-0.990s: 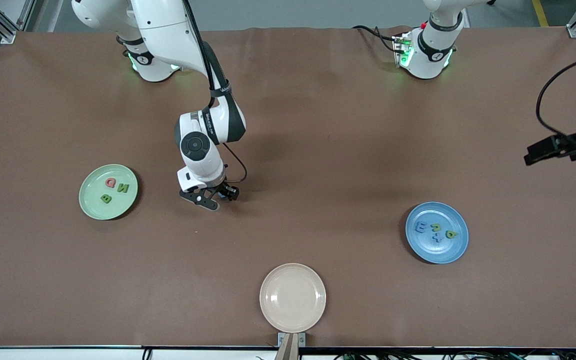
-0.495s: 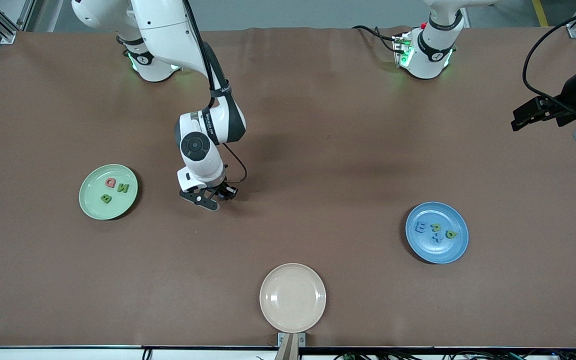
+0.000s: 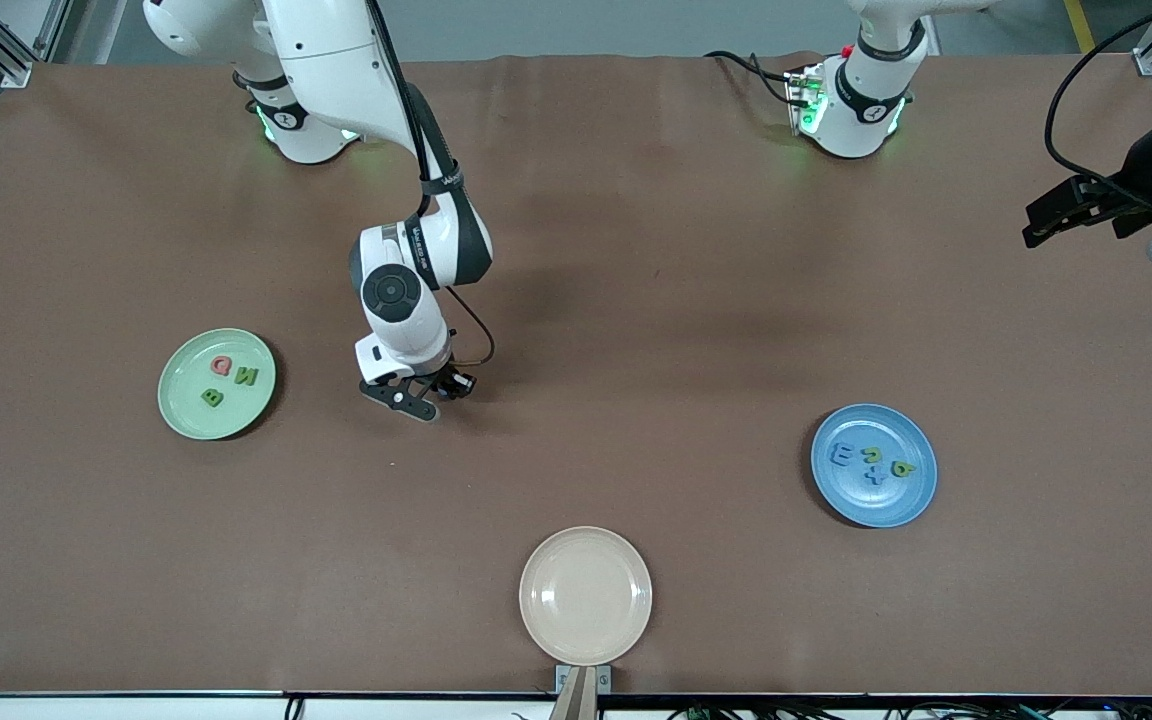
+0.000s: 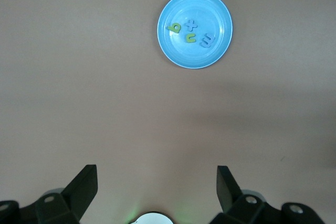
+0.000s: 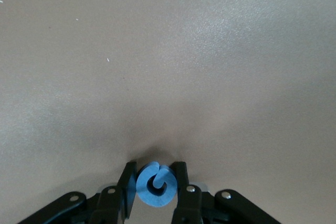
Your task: Sort upper and lower case letters into plates
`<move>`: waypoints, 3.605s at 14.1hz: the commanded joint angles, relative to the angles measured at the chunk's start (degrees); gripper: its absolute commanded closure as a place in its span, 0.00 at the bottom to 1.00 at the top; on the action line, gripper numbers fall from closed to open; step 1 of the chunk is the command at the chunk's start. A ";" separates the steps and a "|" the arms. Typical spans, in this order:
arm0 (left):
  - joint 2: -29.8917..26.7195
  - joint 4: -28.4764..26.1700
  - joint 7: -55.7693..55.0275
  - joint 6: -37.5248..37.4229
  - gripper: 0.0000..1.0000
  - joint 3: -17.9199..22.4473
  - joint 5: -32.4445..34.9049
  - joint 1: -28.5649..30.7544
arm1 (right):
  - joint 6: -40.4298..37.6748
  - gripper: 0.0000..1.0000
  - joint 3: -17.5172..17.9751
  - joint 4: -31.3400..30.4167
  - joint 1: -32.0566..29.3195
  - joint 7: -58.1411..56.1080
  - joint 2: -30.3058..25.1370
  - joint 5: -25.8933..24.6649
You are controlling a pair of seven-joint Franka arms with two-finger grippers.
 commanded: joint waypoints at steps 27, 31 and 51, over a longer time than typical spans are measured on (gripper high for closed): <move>-0.52 -1.33 -0.10 1.86 0.00 -0.86 -0.78 -0.23 | -5.69 0.81 -5.02 -4.82 -31.61 -75.28 -4.66 4.07; -0.61 -1.15 0.43 1.78 0.00 -0.78 -0.70 -0.06 | -5.87 0.20 -5.02 -4.91 -31.08 -75.19 -4.66 4.25; -1.14 -0.89 0.60 1.42 0.00 -1.74 0.01 0.30 | -42.86 0.00 22.18 0.54 -47.74 -36.09 -38.31 -25.10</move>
